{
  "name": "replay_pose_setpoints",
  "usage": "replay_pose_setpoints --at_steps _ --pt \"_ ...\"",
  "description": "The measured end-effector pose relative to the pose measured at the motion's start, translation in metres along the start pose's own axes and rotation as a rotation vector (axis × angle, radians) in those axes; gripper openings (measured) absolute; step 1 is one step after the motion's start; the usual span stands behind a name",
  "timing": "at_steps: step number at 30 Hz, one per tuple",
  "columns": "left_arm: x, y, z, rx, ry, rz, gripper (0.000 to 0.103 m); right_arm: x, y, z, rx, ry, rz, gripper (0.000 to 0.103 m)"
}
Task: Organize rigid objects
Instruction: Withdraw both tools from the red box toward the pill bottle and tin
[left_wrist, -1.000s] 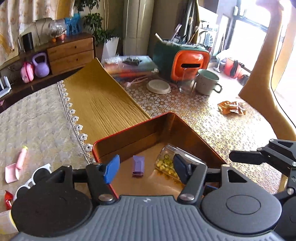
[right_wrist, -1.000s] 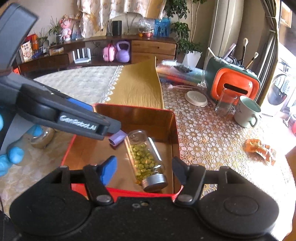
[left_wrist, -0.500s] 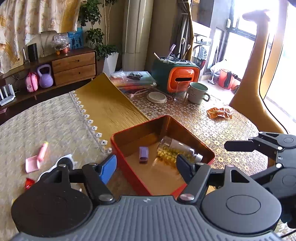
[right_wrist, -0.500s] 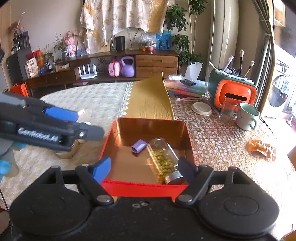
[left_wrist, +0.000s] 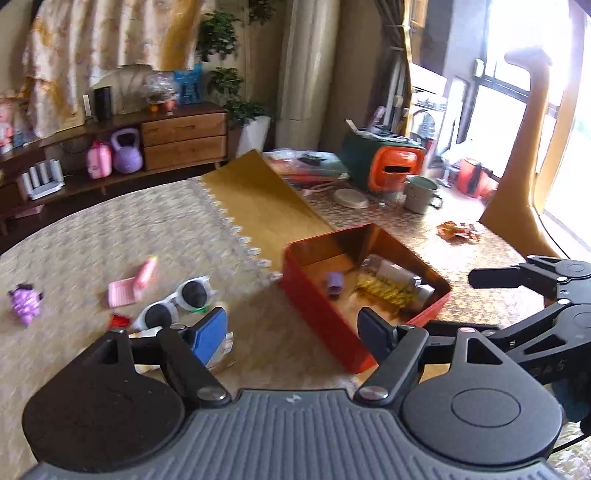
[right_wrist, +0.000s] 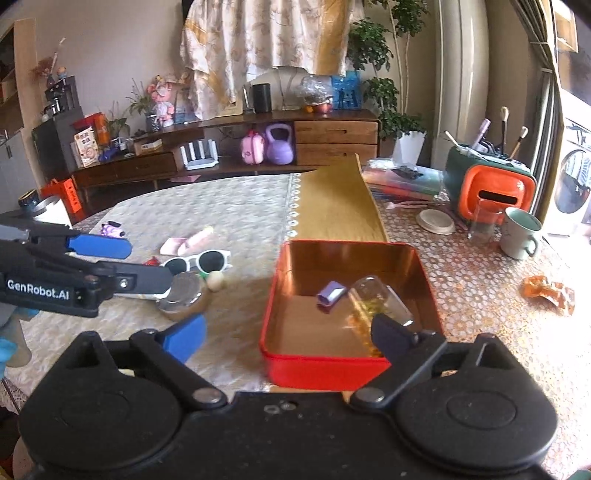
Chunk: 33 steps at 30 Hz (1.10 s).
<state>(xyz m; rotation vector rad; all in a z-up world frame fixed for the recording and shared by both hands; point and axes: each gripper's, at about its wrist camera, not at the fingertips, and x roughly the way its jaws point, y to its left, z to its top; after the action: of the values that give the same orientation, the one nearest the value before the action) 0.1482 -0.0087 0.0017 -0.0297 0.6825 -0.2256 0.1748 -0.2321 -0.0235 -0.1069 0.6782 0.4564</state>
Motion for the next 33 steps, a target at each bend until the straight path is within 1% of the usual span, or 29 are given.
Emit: replay_pose_setpoints --at_steps 2,5,9,12,17,20,22,25,28,33 --pt "-0.005 0.012 -0.006 -0.029 -0.002 0.013 0.078 0.001 0.008 -0.001 -0.017 -0.011 0.025 0.099" --pt "-0.012 0.029 -0.015 -0.067 -0.011 0.048 0.087 0.003 0.018 -0.001 -0.04 -0.028 0.045 0.103" --pt "-0.019 0.051 -0.024 -0.113 -0.021 0.08 0.087 0.009 0.03 -0.001 -0.042 -0.03 0.087 0.103" --pt "-0.021 0.068 -0.033 -0.145 -0.023 0.11 0.088 0.016 0.038 -0.001 -0.046 -0.017 0.102 0.103" --pt "-0.015 0.093 -0.045 -0.2 -0.008 0.172 0.088 0.029 0.052 -0.003 -0.065 0.004 0.124 0.103" --pt "-0.008 0.106 -0.05 -0.219 0.007 0.195 0.088 0.04 0.058 -0.005 -0.072 0.022 0.131 0.103" --pt "-0.002 0.111 -0.052 -0.219 0.014 0.213 0.088 0.047 0.062 -0.006 -0.078 0.035 0.14 0.103" --pt "0.007 0.117 -0.053 -0.183 0.016 0.215 0.088 0.058 0.068 -0.006 -0.095 0.061 0.168 0.103" --pt "0.017 0.125 -0.054 -0.123 0.021 0.191 0.088 0.068 0.075 -0.007 -0.13 0.079 0.177 0.103" --pt "0.038 0.144 -0.055 -0.056 0.045 0.143 0.088 0.087 0.083 -0.004 -0.161 0.103 0.188 0.103"
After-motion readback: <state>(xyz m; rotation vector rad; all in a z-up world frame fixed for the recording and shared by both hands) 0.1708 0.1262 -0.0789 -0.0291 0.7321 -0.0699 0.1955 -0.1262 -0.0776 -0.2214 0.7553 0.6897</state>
